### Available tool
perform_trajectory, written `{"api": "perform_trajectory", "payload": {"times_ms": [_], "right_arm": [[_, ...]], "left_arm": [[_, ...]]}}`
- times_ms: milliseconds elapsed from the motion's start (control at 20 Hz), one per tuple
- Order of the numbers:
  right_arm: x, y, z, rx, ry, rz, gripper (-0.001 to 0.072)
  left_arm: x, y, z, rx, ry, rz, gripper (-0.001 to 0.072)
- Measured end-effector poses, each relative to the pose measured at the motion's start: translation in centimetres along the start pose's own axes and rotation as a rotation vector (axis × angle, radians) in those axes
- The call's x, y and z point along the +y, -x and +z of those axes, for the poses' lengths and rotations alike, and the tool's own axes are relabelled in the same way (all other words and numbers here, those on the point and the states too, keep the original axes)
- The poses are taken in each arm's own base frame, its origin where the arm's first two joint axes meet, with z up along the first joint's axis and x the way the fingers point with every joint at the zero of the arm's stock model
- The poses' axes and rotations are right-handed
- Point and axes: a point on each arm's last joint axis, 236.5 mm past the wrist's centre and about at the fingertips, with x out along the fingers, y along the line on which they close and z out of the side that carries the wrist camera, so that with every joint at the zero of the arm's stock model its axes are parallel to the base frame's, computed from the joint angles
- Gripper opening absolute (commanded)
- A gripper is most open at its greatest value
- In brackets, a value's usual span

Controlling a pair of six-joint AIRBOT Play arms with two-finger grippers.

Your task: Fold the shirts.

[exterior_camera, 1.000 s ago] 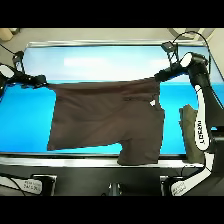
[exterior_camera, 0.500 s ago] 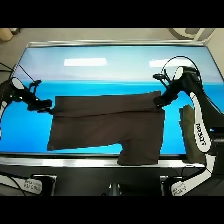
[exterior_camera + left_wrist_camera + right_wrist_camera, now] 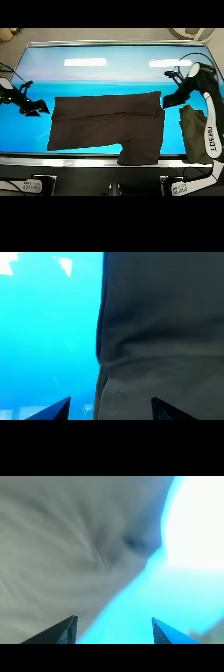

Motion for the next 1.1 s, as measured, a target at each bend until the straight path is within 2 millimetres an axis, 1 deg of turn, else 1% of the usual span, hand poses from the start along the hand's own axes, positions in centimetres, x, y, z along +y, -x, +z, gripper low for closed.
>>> {"api": "perform_trajectory", "payload": {"times_ms": [50,100,150,200,250,350,400,450,500,600,850,900,950,1000,1050,1100], "right_arm": [[-0.4,0.4,-1.6,0.009,-0.025,0.0,0.0492],[-0.1,0.4,-3.0,0.021,-0.038,0.013,0.0492],[0.2,0.2,-4.5,0.028,-0.051,0.02,0.0491],[0.6,-0.1,-5.5,0.021,-0.058,0.029,0.0491],[1.1,-0.5,-6.4,0.006,-0.065,0.035,0.049],[2.1,-1.2,-7.1,-0.033,-0.074,0.052,0.049],[2.5,-1.5,-7.4,-0.048,-0.077,0.06,0.049],[2.5,-1.7,-7.6,-0.058,-0.076,0.057,0.0491],[2.6,-1.8,-7.5,-0.074,-0.077,0.058,0.0491],[2.7,-2.0,-7.4,-0.093,-0.074,0.054,0.0491],[2.3,-2.1,-7.3,-0.113,-0.065,0.035,0.0491],[2.3,-2.1,-7.4,-0.112,-0.063,0.034,0.0491],[2.4,-2.1,-7.4,-0.109,-0.062,0.035,0.0491],[2.4,-2.2,-7.7,-0.1,-0.061,0.037,0.0491],[2.7,-2.2,-8.1,-0.084,-0.055,0.047,0.0492],[3.0,-2.3,-8.5,-0.068,-0.051,0.057,0.0492]], "left_arm": [[0.4,0.1,-1.4,0.004,0.026,-0.005,0.0591],[0.8,-0.3,-3.2,0.024,0.05,-0.009,0.0591],[1.2,-1.1,-5.1,0.039,0.076,-0.011,0.059],[1.4,-2.0,-6.8,0.051,0.093,-0.015,0.059],[1.4,-3.1,-8.9,0.073,0.106,-0.02,0.059],[1.6,-4.9,-11.7,0.091,0.114,-0.023,0.0587],[1.7,-5.7,-12.6,0.09,0.119,-0.023,0.0558],[1.7,-6.3,-13.4,0.099,0.119,-0.025,0.0512],[1.7,-6.9,-14.0,0.109,0.122,-0.03,0.0512],[1.5,-7.7,-14.5,0.11,0.133,-0.045,0.0512],[0.5,-8.7,-14.7,0.121,0.161,-0.095,0.0508],[0.5,-8.9,-14.8,0.126,0.165,-0.1,0.0423],[0.4,-9.1,-14.9,0.132,0.17,-0.105,0.0262],[0.3,-9.3,-14.8,0.132,0.171,-0.111,0.0121],[0.4,-9.4,-14.7,0.129,0.173,-0.109,0.0028],[0.4,-9.5,-14.7,0.128,0.174,-0.109,0.0026]]}}
